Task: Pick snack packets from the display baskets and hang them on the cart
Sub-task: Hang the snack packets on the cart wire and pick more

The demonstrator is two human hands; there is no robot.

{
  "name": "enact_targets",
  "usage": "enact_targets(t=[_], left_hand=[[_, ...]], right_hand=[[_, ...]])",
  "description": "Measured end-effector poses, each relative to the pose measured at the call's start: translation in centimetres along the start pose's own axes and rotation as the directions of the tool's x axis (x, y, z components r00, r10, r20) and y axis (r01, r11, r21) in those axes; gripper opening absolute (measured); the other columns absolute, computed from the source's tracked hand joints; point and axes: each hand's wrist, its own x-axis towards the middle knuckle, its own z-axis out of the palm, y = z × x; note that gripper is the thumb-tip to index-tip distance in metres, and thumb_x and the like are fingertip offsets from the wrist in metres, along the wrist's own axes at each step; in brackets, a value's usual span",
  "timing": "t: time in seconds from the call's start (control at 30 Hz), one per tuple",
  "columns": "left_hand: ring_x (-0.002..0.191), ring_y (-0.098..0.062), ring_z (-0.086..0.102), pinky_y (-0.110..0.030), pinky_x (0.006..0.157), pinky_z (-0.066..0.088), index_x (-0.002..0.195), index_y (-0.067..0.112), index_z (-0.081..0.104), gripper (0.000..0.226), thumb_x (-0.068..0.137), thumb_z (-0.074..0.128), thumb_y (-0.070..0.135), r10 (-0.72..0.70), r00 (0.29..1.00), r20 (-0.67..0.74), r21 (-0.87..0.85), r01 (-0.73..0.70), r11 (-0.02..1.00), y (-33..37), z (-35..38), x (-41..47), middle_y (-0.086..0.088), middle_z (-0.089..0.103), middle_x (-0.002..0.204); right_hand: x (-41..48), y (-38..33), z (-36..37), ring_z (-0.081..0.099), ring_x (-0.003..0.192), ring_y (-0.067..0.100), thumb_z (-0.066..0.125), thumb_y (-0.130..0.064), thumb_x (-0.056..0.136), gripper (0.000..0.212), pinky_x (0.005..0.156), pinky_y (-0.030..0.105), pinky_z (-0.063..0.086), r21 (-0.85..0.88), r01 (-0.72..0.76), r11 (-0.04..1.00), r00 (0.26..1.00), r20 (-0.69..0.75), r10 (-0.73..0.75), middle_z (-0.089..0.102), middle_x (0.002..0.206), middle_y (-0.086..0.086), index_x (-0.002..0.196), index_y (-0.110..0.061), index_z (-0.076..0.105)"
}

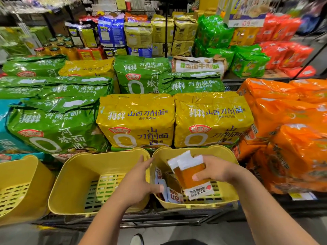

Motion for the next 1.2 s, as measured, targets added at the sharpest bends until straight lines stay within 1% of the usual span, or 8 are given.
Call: enact_targets(t=[0.17,0.3,0.4,0.53,0.7,0.83,0.97,1.2], left_hand=[[0.124,-0.008,0.061,-0.026,0.097,0.051,0.126,0.035,0.063,0.064,0.070,0.083,0.059,0.120,0.986,-0.119,-0.527,-0.166,0.834,2.9,-0.7,-0.8,0.017,0.067,0.129],[0.107,-0.020,0.071,-0.031,0.079,0.059,0.133,0.023,0.053,0.077,0.064,0.085,0.035,0.186,0.979,0.079,-0.739,-0.068,0.671,5.8,1.2,-0.2,0.002,0.074,0.116],[0.100,-0.033,0.073,-0.046,0.080,0.061,0.136,0.017,0.046,0.082,0.065,0.088,0.016,0.098,0.994,0.053,-0.778,-0.021,0.628,5.9,2.2,0.5,-0.013,0.075,0.112],[0.093,-0.030,0.075,-0.036,0.068,0.060,0.125,0.010,0.057,0.070,0.063,0.090,0.006,0.050,0.999,-0.019,-0.780,-0.046,0.624,3.6,0.6,0.5,-0.018,0.074,0.110],[0.096,-0.030,0.074,-0.041,0.068,0.061,0.127,0.015,0.057,0.079,0.056,0.090,0.014,-0.015,0.974,-0.226,-0.691,-0.149,0.707,0.9,-1.6,-0.6,-0.011,0.074,0.113],[0.102,-0.036,0.073,-0.057,0.087,0.059,0.125,0.008,0.058,0.074,0.059,0.090,0.013,-0.003,0.984,-0.180,-0.708,-0.127,0.694,1.6,-0.7,-0.5,-0.016,0.074,0.114],[0.095,-0.030,0.074,-0.039,0.075,0.062,0.120,0.008,0.061,0.053,0.071,0.080,0.009,0.095,0.986,-0.140,-0.729,-0.167,0.664,3.2,0.7,-0.9,-0.012,0.076,0.108],[0.085,-0.029,0.070,-0.040,0.071,0.057,0.121,0.006,0.058,0.034,0.088,0.062,0.012,0.022,0.999,-0.023,-0.976,-0.027,0.218,1.9,-0.7,-1.4,-0.016,0.071,0.101]], right_hand=[[-4.4,-1.2,-0.3,0.066,0.118,0.034,0.070,-0.010,0.082,0.053,0.100,0.048,0.052,0.669,0.254,0.699,0.967,-0.164,-0.195,0.068,0.127,0.017,0.134,-0.010,0.056],[-3.8,-3.1,0.0,0.068,0.113,0.033,0.074,-0.019,0.082,0.042,0.103,0.059,0.049,0.557,0.261,0.789,0.961,-0.225,-0.159,0.072,0.120,0.015,0.123,-0.014,0.064],[-3.3,-4.4,0.8,0.069,0.112,0.032,0.067,-0.033,0.082,0.044,0.101,0.055,0.052,0.520,0.236,0.821,0.966,-0.215,-0.141,0.074,0.118,0.010,0.122,-0.015,0.065],[-4.0,-3.8,0.3,0.072,0.095,0.028,0.055,-0.047,0.089,0.051,0.089,0.043,0.058,0.513,0.221,0.830,0.962,-0.252,-0.101,0.075,0.109,0.014,0.116,-0.005,0.065],[-4.4,0.4,-1.5,0.072,0.100,0.027,0.073,-0.047,0.085,0.048,0.100,0.052,0.053,0.459,0.171,0.872,0.957,-0.287,-0.037,0.076,0.107,0.008,0.115,-0.010,0.068],[-3.1,-2.7,1.5,0.070,0.109,0.022,0.074,-0.041,0.086,0.044,0.100,0.046,0.054,0.440,0.168,0.882,0.983,-0.138,-0.119,0.075,0.115,-0.001,0.123,-0.020,0.064],[-1.0,-5.5,4.7,0.070,0.111,0.024,0.072,-0.015,0.091,0.038,0.102,0.049,0.052,0.493,0.308,0.814,0.949,-0.215,-0.229,0.075,0.118,0.002,0.127,-0.022,0.064],[-1.5,-1.8,0.7,0.072,0.104,0.029,0.086,-0.029,0.068,0.071,0.093,0.050,0.057,0.735,0.333,0.591,0.943,-0.267,-0.199,0.072,0.118,0.017,0.131,-0.007,0.059]])
